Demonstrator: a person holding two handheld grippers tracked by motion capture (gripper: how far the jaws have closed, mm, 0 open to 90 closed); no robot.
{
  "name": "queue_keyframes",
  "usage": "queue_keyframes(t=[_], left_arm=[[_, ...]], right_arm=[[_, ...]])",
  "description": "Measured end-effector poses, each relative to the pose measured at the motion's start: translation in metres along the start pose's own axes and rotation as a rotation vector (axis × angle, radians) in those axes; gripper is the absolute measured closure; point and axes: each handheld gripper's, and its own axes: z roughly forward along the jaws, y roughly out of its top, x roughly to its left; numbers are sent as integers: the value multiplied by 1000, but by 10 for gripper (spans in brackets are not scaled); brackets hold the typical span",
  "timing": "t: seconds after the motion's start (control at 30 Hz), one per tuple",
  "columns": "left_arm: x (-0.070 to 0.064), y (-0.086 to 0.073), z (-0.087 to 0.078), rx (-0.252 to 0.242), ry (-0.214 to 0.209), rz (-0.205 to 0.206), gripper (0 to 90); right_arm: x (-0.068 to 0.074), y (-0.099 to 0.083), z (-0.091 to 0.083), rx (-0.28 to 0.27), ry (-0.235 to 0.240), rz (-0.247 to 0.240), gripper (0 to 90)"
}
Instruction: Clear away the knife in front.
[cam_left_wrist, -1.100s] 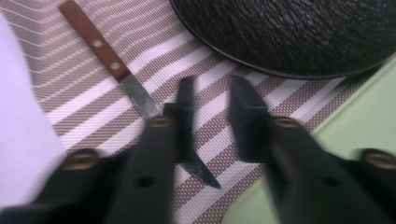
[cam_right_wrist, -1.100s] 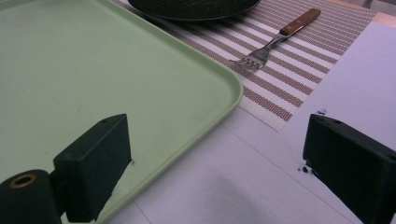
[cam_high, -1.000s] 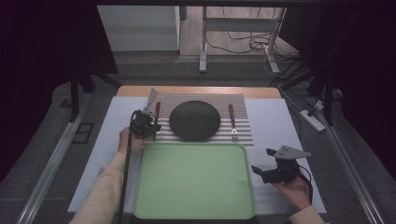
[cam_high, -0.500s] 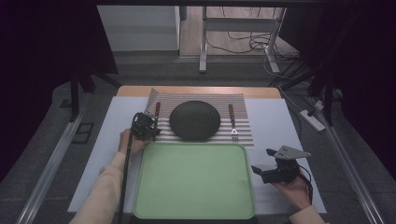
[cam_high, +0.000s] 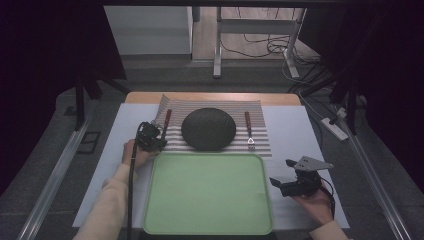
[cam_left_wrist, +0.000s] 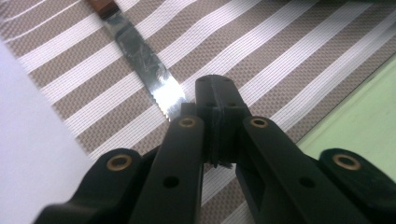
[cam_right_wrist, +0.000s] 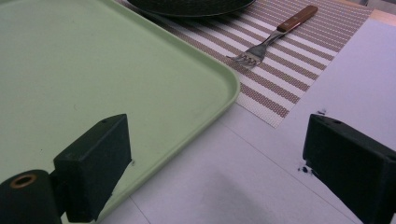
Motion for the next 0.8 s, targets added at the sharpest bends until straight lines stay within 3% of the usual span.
queue_keyframes(t=[0.33,0.8], left_arm=[[18,-13,-9,5,37,-31,893],[31,-22,-14,-4,79,-61,893]], right_arm=[[0,0,0,4,-2,-1,77],[0,0,0,5,-5,-1,78]])
